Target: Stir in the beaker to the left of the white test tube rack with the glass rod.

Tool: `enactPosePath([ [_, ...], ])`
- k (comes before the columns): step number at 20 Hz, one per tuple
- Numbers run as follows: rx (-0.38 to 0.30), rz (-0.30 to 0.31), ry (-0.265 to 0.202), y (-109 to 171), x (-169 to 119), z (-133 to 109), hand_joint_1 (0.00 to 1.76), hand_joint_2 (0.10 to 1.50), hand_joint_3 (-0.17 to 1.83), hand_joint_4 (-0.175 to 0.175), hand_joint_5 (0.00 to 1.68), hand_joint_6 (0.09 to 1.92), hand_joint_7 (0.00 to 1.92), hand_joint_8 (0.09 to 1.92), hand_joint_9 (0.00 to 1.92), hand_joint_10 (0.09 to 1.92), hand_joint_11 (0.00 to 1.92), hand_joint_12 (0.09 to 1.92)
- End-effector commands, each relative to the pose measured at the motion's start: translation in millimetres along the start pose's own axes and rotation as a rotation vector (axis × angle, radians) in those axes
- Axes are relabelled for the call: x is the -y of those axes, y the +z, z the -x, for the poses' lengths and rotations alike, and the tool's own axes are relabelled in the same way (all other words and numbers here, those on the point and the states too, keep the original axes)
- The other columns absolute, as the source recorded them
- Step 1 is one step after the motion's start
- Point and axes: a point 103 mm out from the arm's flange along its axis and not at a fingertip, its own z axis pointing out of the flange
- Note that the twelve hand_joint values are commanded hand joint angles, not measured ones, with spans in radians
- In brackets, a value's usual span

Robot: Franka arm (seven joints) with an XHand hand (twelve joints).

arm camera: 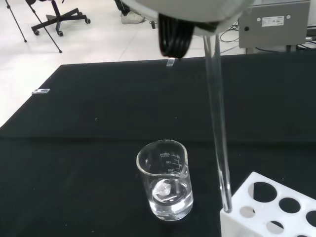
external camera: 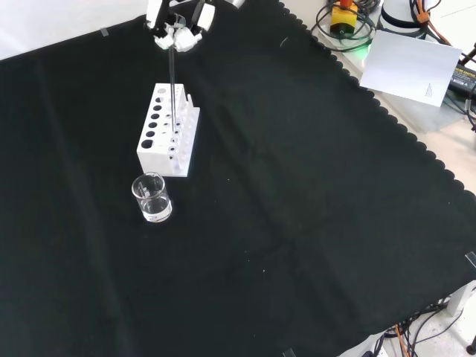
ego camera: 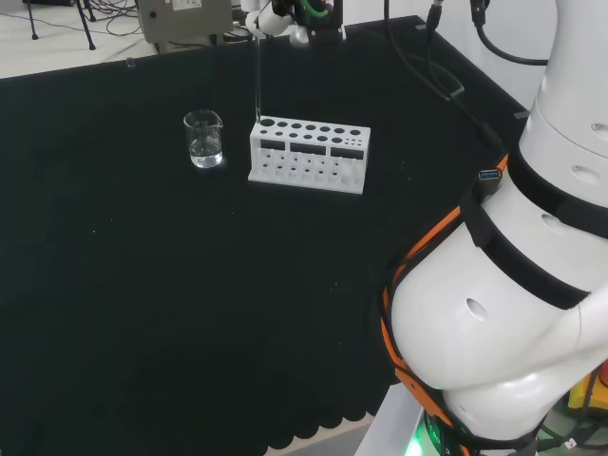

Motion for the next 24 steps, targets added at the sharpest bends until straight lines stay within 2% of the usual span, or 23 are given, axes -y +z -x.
enactPosePath([
  [1,0.010,-0.004,-0.003,1,-2,-3,1.30,0.70,0.77,-0.175,1.03,0.86,1.14,1.24,1.69,0.96,1.75,0.78],
  [7,0.006,-0.003,-0.020,7,-15,-14,1.30,0.70,0.77,-0.175,1.03,0.86,1.14,1.24,1.69,0.95,1.76,0.78],
  [18,-0.007,0.000,-0.113,-6,-56,-45,1.30,0.69,0.78,-0.175,1.04,0.85,1.15,1.23,1.69,0.95,1.76,0.79],
  [24,-0.003,0.005,-0.180,0,-72,-54,1.30,0.69,0.78,-0.175,1.04,0.85,1.15,1.23,1.69,0.95,1.76,0.79],
])
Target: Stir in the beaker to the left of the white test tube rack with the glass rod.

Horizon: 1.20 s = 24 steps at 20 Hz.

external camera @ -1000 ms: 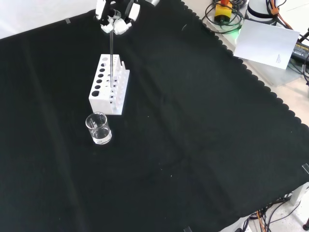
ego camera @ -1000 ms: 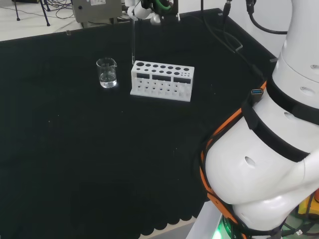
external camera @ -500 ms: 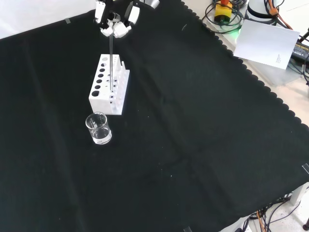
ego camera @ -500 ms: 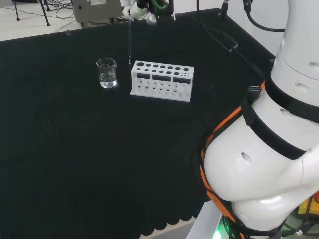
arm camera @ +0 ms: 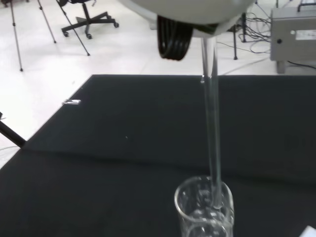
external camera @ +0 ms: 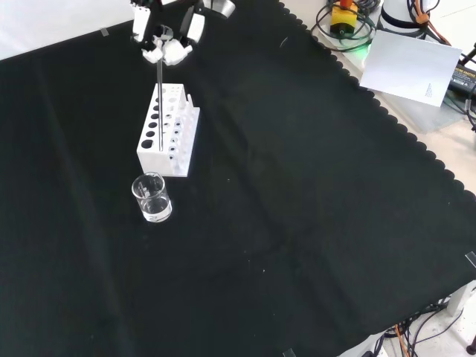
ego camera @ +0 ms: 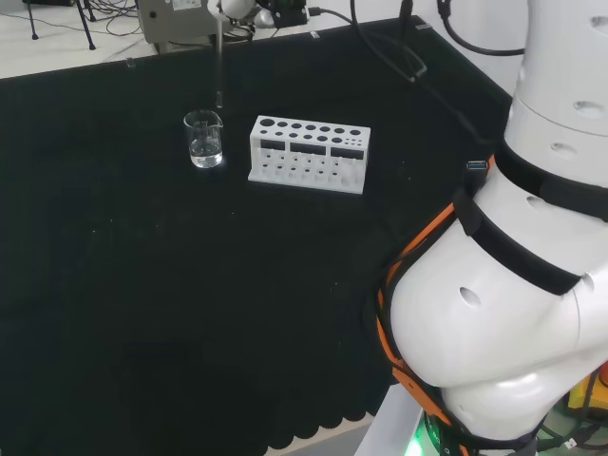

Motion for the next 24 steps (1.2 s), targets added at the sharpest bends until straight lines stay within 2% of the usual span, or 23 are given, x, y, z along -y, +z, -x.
enactPosePath([
  [1,-0.005,-0.014,-0.090,10,-22,-15,1.30,0.69,0.78,-0.175,1.05,0.85,1.15,1.23,1.69,0.95,1.76,0.79],
  [16,-0.031,-0.054,-0.154,36,-46,-12,1.30,0.69,0.78,-0.175,1.05,0.84,1.15,1.23,1.70,0.95,1.76,0.80],
  [24,-0.044,-0.065,-0.160,47,-58,-3,1.30,0.69,0.78,-0.175,1.05,0.83,1.15,1.23,1.70,0.95,1.76,0.81],
])
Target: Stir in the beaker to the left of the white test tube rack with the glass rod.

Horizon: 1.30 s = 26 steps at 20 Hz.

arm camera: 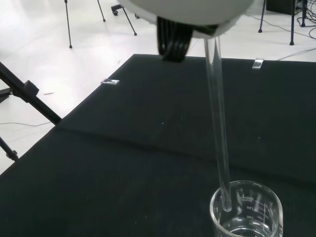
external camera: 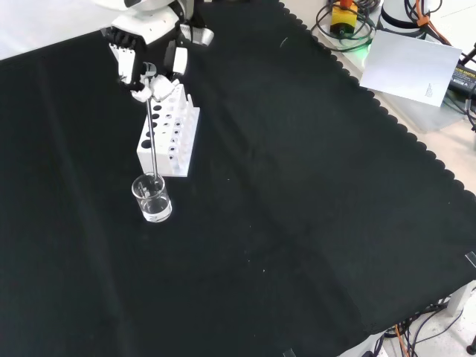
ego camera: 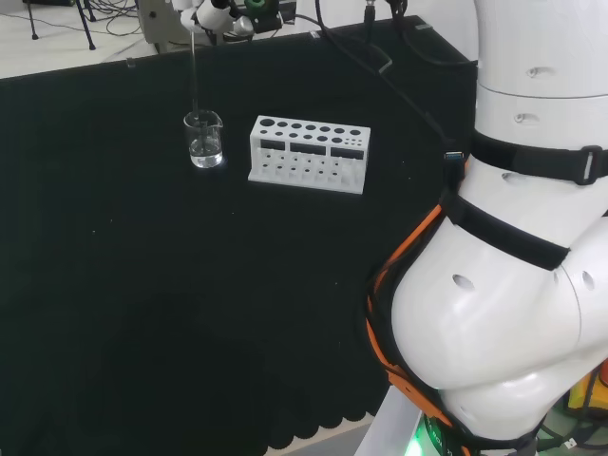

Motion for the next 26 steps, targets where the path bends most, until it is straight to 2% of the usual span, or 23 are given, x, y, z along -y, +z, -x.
enactPosePath([
  [1,-0.002,-0.008,-0.008,7,-7,7,1.30,0.69,0.78,-0.175,1.05,0.83,1.15,1.23,1.70,0.95,1.76,0.81],
  [6,-0.033,-0.033,0.004,13,-13,21,1.30,0.69,0.78,-0.175,1.05,0.83,1.15,1.23,1.70,0.95,1.76,0.81],
  [21,-0.034,-0.086,-0.001,53,-25,49,1.30,0.69,0.77,-0.175,1.05,0.83,1.15,1.23,1.70,0.96,1.76,0.82],
  [26,-0.048,-0.123,0.028,61,-22,65,1.30,0.69,0.77,-0.175,1.05,0.83,1.15,1.23,1.70,0.96,1.76,0.83],
])
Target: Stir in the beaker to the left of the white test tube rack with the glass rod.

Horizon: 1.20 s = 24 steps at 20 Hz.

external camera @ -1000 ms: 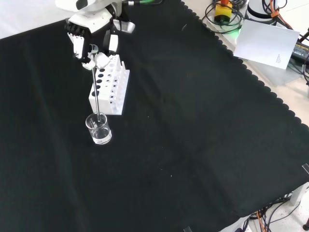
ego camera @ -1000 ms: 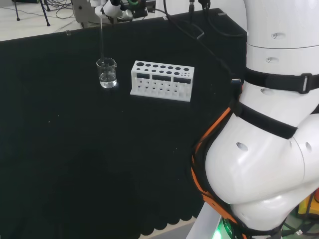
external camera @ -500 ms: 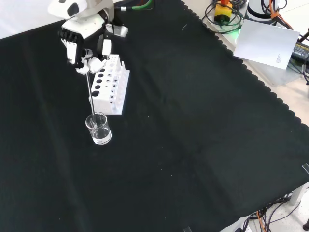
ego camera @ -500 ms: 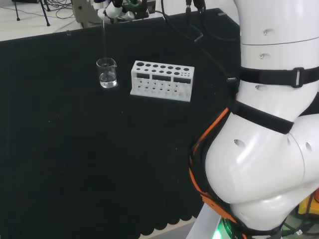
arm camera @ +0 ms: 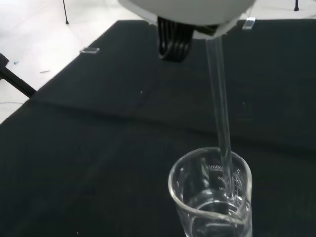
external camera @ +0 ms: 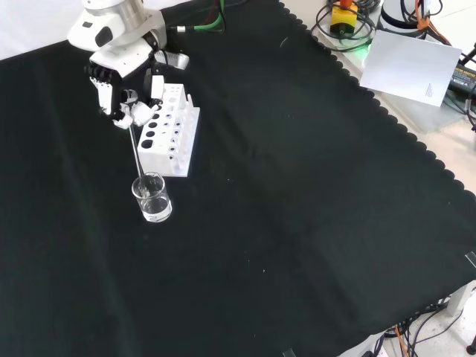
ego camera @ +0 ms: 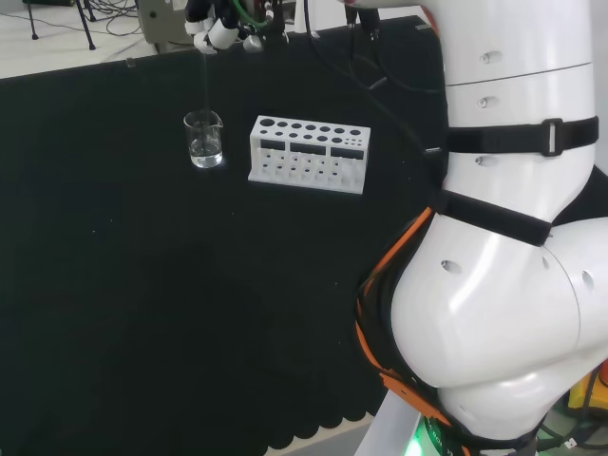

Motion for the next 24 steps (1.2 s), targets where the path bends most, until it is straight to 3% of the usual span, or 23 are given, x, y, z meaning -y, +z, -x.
enactPosePath([
  [1,-0.013,-0.048,0.032,10,5,19,1.30,0.69,0.77,-0.175,1.05,0.83,1.15,1.23,1.70,0.96,1.76,0.83],
  [9,-0.022,-0.062,0.035,23,15,11,1.30,0.69,0.77,-0.175,1.05,0.83,1.15,1.23,1.70,0.96,1.76,0.83],
  [19,-0.023,-0.084,-0.020,37,5,-37,1.30,0.69,0.77,-0.175,1.05,0.83,1.15,1.23,1.70,0.96,1.76,0.83],
  [24,-0.013,-0.080,-0.037,32,-7,-48,1.30,0.69,0.77,-0.175,1.05,0.83,1.15,1.23,1.70,0.96,1.76,0.84],
])
